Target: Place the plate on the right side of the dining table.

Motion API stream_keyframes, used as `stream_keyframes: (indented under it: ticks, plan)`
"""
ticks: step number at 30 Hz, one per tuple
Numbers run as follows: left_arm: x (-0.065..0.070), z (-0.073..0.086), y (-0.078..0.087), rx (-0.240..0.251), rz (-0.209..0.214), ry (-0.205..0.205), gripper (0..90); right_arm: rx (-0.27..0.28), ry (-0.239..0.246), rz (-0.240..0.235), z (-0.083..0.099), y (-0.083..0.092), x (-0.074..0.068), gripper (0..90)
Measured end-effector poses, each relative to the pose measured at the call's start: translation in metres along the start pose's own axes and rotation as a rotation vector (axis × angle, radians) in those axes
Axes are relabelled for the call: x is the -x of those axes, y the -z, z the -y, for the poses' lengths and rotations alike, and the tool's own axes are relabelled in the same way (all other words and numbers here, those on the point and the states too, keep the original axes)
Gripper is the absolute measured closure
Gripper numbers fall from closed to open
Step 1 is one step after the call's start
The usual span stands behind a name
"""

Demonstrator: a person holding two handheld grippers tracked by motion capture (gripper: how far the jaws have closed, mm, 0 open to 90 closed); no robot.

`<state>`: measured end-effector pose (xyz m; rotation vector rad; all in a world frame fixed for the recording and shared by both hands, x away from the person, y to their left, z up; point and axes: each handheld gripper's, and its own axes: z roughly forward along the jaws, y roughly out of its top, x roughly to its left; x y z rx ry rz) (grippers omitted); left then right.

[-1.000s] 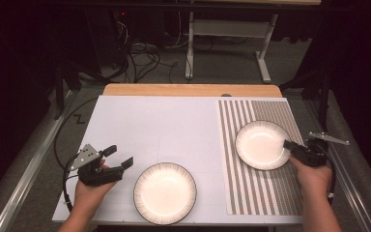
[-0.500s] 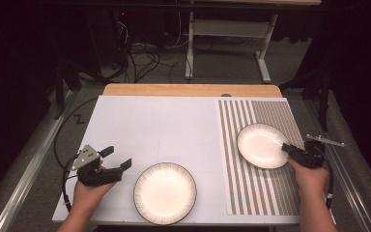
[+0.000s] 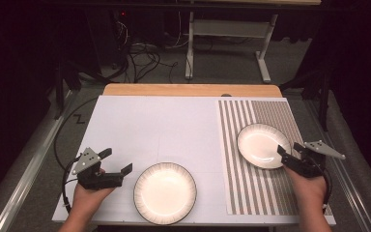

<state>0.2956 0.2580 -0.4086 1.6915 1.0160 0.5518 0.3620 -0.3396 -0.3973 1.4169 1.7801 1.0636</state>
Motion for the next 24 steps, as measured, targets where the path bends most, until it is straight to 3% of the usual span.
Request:
stream_keyframes:
  ticks: [7, 13, 17, 24]
  plan:
    - [0.003, -0.001, 0.0, 0.001, -0.007, -0.006, 0.3, 0.103, 0.105, -0.205, -0.002, 0.021, -0.05, 15.7]
    - [0.003, -0.001, 0.003, 0.018, -0.012, 0.007, 0.1, 0.141, 0.144, -0.345, -0.002, 0.033, -0.081, 1.1]
    - [0.003, -0.002, 0.004, 0.023, -0.017, 0.004, 0.1, 0.15, 0.201, -0.381, 0.0, 0.036, -0.099, 1.0]
    - [0.002, -0.003, 0.006, 0.04, -0.018, 0.003, 0.1, 0.135, 0.219, -0.39, 0.001, 0.031, -0.108, 1.0]
